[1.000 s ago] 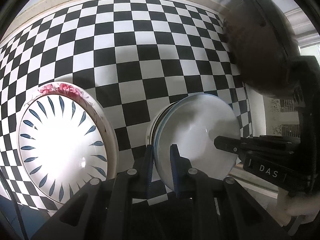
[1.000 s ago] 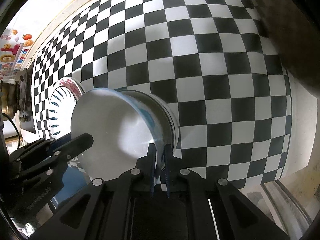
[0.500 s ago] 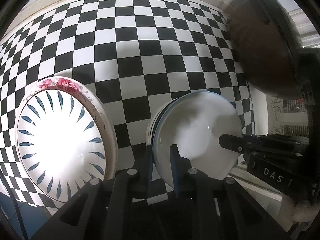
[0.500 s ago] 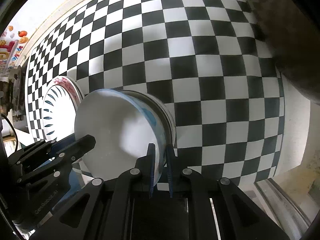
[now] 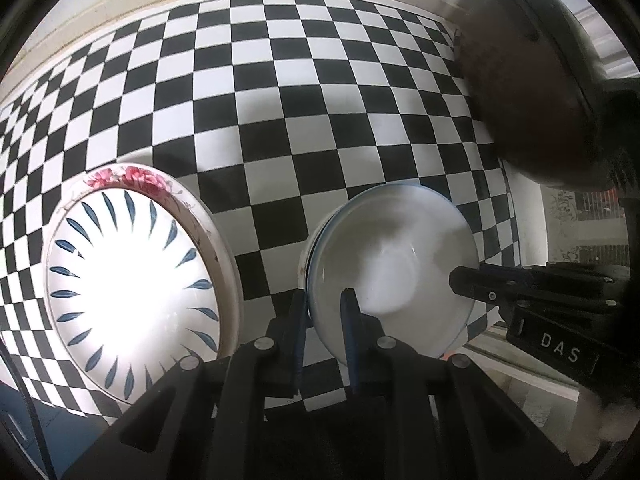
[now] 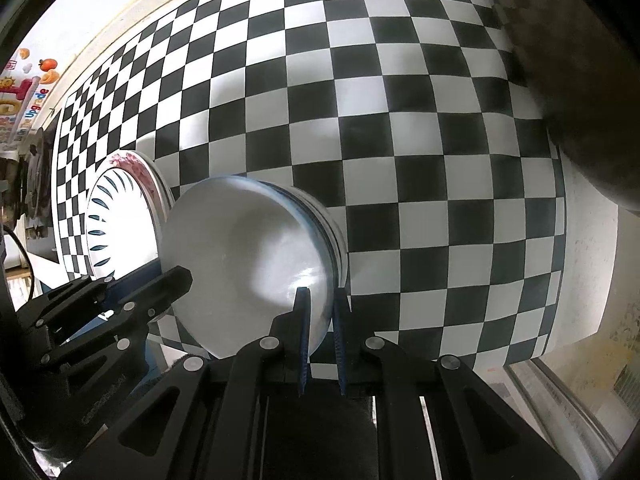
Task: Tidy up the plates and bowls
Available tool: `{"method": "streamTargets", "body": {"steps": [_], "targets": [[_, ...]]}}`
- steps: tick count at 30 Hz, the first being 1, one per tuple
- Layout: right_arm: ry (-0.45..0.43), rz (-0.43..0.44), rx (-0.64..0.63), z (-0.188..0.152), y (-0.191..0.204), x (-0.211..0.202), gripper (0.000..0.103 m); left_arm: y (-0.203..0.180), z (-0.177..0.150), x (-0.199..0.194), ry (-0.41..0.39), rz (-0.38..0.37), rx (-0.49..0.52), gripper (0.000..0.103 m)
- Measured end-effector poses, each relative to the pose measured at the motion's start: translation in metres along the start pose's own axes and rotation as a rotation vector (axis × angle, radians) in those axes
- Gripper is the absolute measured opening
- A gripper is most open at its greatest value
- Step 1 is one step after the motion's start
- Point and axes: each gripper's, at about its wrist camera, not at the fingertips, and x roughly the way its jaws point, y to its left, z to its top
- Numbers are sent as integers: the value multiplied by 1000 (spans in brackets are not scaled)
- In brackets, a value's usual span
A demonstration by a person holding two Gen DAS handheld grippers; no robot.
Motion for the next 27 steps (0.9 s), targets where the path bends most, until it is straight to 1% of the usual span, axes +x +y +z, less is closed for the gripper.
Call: {"method": "streamTargets", "body": {"steps": [7,16,22,27], "targets": [[-12,22,24,-3,-5,0,14,-4,0,-10,-22,51,7,15],[-58,12,19,-16,-3,-9,14,-9,-5,-25,-58,107,15,15],[-123,13,14,-36,-1,-32,14,-15,-11,-49,-97,122,33,15],[-184,38,9,-58,4,-62,14,-26,-20,-84,-148,120,62,15]]}}
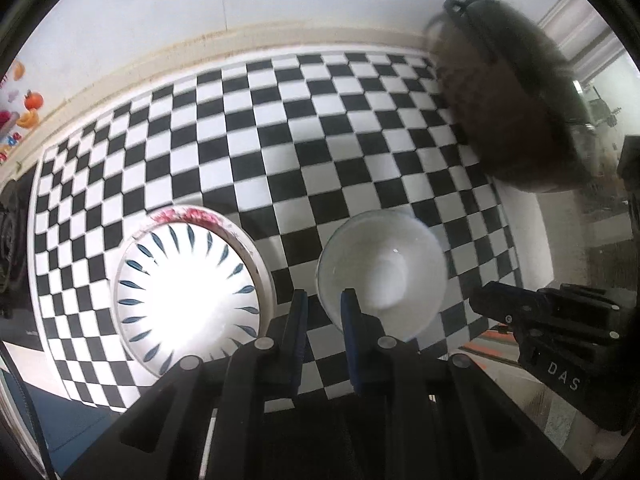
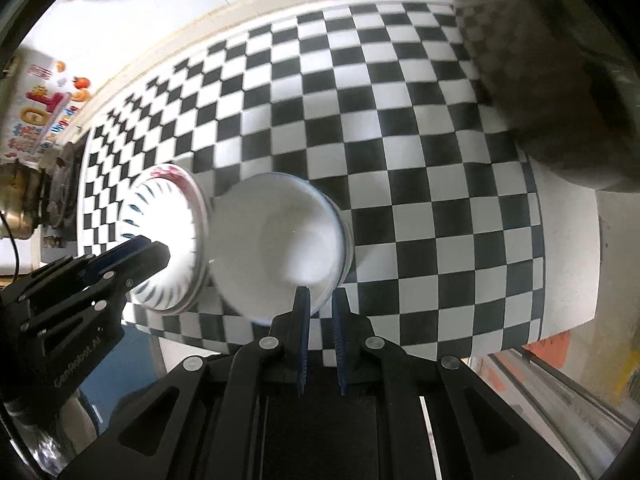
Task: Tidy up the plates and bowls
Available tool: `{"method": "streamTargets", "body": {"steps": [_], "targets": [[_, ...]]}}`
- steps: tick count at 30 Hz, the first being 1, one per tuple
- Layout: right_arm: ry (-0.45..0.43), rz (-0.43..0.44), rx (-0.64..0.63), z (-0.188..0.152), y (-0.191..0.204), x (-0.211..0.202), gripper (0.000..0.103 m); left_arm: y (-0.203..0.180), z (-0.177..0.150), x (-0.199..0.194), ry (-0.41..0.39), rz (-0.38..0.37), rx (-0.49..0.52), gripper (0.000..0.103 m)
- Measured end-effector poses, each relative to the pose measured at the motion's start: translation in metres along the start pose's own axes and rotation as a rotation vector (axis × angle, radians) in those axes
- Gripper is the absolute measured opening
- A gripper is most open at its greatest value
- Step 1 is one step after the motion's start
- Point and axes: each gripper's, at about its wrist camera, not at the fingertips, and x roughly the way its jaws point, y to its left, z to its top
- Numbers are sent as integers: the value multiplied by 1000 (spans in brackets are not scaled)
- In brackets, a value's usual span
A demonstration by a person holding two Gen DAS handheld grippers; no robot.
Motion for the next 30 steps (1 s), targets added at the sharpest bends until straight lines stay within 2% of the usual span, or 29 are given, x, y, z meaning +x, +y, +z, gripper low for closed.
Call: {"method": "streamTargets", "body": {"steps": [6,12,17,23,24,25,27,29,30], "targets": [[-92,33,0,-22,11,-48,14,-6,-4,-45,-56,-6,26,15],[-162,25,-16,-44,21,-89,14,-10,-14,-80,-84,-20,44,15],[-193,32,-18,-58,25,-112,14,-16,-22,-100,-95,-34,61,15],[-204,36,-19,-67,28,-125,14,-23,-30,-112,-116,-14,91,15],[-204,38,-18,-67,28,-126,14,-23,-30,-113,-119,-14,94,17],[-201,38,-20,-67,28,-125,14,-22,-31,-113,-121,-14,92,23],[-192,32,-20,-68,28,-125,28,-21,-32,-113,-131,-23,83,31],[-194,31,-17,-68,27,-125,54,-19,-32,-112,-137,-25,73,35],[-194,31,-12,-68,26,-125,58,-17,-31,-111,-137,-25,65,40]]}}
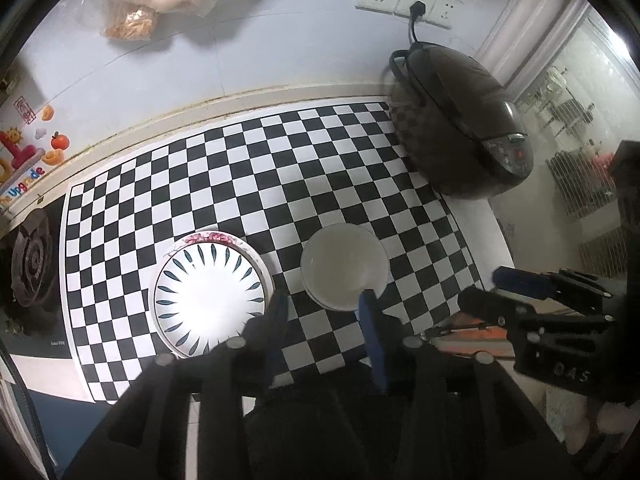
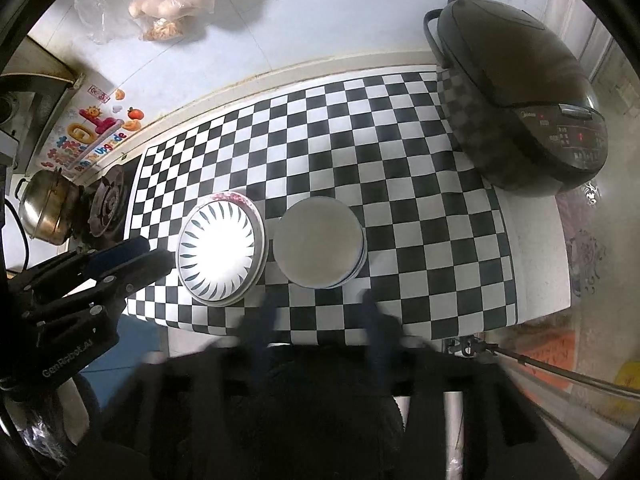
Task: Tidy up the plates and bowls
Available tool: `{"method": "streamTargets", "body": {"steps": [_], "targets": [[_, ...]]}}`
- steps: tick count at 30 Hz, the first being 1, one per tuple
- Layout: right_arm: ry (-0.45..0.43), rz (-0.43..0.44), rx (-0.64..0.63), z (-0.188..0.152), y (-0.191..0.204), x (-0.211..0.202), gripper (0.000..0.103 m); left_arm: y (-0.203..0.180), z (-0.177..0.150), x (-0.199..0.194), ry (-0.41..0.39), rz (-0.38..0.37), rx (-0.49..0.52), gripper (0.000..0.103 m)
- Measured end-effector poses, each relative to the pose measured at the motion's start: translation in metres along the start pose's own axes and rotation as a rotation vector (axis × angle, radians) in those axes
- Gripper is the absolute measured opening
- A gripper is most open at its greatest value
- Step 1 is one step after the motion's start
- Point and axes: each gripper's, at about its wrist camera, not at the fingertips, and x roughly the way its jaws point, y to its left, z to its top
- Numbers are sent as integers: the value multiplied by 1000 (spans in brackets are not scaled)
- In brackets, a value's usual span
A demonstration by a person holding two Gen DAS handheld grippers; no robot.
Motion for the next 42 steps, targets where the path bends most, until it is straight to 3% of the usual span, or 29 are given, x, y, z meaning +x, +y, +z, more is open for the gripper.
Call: {"method": "streamTargets", "body": {"steps": [5,7,9,15,22,25,42], "targets": [[17,-21,23,3,-9,12,79,14,-1,13,-15,29,-42,64],[17,-28,29,4,-13,19,82,20,-1,20,-8,30,-65,77],[21,-34,28,6,-15,29,86,27,1,29,0,25,-93,82],[43,-25,44,14,-29,77,90,46,15,83,99,-23,-161,83],[131,-5,96,22,-48,146,90,60,32,156,276,-175,-266,83],[162,22,131,26,-55,169,90,59,39,176,303,-214,-273,83],[285,83,219,50,-71,243,90,52,62,249,475,-240,-242,81]]}}
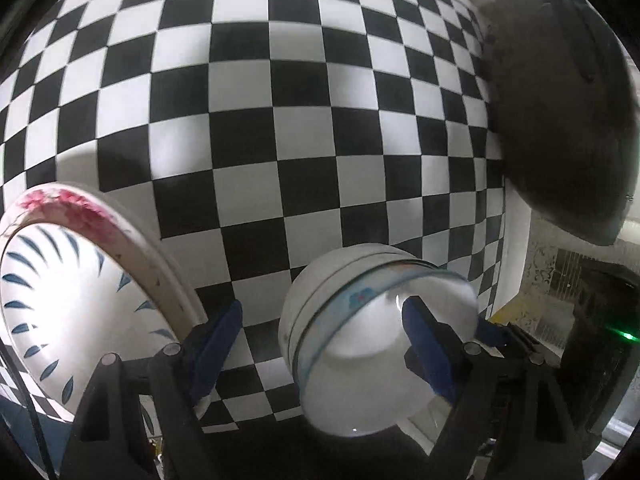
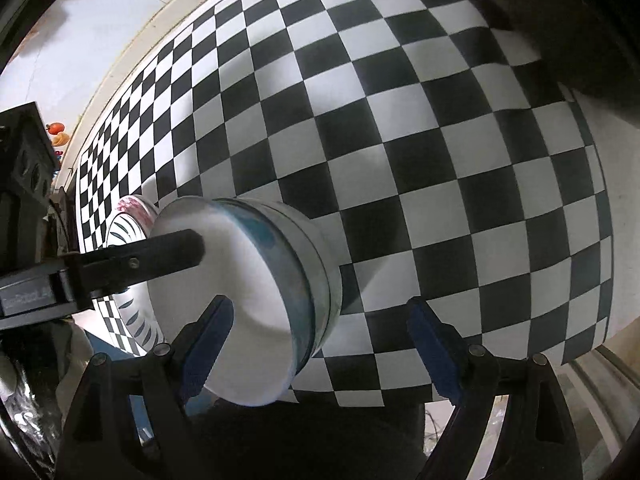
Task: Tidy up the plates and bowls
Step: 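Lift the bowl stack with both tools and carry it over the plate stack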
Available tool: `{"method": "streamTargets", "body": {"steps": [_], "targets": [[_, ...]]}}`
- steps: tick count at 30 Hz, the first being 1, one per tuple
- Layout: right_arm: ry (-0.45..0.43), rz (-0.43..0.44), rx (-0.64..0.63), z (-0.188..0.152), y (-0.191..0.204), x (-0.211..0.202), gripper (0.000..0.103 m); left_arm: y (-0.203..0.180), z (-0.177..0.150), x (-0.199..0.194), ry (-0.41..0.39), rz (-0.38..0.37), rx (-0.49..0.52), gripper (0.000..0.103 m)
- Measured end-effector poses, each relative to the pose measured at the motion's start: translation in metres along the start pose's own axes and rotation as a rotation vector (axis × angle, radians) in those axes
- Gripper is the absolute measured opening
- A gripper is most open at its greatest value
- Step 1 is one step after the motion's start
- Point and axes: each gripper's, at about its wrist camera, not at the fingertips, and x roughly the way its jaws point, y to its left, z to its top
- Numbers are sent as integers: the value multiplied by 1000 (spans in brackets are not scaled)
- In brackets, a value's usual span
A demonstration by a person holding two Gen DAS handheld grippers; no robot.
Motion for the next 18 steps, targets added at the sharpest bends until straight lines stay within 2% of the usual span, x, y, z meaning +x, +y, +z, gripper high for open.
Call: {"method": "streamTargets", "body": {"steps": [2,3,7,9,12,15,17,18], "targets": [[9,8,6,2,-1,4,89,1,3,5,14,-7,-2,80],[14,13,13,2,-2,7,89,1,4,7,21,-12,1,76],[44,38,41,5,-5,19,88,0,7,19,65,-29,12,51],[61,51,50,5,-7,26,88,-1,6,25,73,-22,25,44],[81,75,58,7,-8,38,83,-2,6,32,82,-6,50,41],[104,106,75,8,-11,50,67,4,8,35,88,-42,38,41],[122,182,108,9,-13,61,57,7,8,36,92,-70,27,41],[127,221,123,9,-12,66,57,9,8,36,91,-81,17,41]]}}
